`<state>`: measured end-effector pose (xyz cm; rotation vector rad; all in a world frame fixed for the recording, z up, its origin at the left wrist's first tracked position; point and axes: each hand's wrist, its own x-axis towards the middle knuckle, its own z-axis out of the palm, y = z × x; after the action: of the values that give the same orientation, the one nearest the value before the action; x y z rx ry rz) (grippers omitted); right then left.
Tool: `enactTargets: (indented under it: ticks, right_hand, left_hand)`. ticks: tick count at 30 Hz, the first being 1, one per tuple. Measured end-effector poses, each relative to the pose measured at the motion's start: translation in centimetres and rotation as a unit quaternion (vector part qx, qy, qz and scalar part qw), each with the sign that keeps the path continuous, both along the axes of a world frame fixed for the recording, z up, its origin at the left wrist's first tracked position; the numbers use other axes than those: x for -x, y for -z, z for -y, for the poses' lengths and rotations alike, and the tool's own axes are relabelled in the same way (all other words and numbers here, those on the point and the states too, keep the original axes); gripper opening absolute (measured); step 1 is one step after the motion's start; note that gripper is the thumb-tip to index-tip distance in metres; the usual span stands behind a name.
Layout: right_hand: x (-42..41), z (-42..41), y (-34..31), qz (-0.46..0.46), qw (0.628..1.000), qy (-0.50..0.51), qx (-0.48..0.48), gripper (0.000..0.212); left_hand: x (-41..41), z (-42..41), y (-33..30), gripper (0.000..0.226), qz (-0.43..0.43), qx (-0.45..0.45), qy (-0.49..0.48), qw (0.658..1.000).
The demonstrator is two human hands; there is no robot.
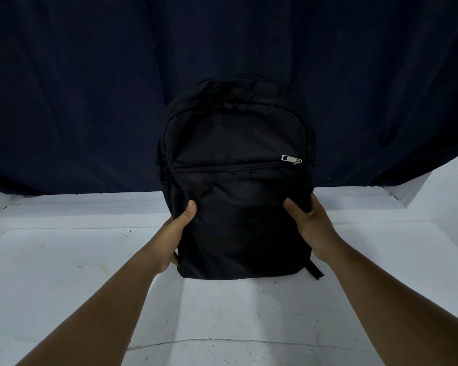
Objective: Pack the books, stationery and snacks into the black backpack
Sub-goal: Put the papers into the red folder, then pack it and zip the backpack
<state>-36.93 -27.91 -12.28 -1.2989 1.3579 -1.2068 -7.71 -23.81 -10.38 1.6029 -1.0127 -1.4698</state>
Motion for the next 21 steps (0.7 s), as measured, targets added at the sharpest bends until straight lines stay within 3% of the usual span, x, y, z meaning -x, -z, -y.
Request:
enactTargets:
  ticks: [6, 11, 17, 21]
  right_hand:
    - [-0.2, -0.3, 0.3, -0.01, 1.0, 0.01, -0.001, 0.082]
    - [-0.3, -0.4, 0.5, -0.013, 1.0, 0.006, 0.001, 0.085]
    - [-0.2, -0.3, 0.7, -0.021, 1.0, 0.009, 0.008, 0.079]
    - [0.0, -0.4, 1.3, -0.042, 0.999, 0.022, 0.011, 0.068]
  left_hand:
    - [-0.1, 1.0, -0.2, 0.096, -0.028, -0.026, -0.01, 0.999]
    - [0.3, 1.2, -0.1, 0.072, -0.05, -0.021, -0.022, 0.998]
    - [-0.1, 0.3, 0.8, 0.087, -0.05, 0.012, -0.031, 0.998]
    - [-1.4, -0.7, 2.1, 0.081, -0.043, 0.057, -0.071, 0.995]
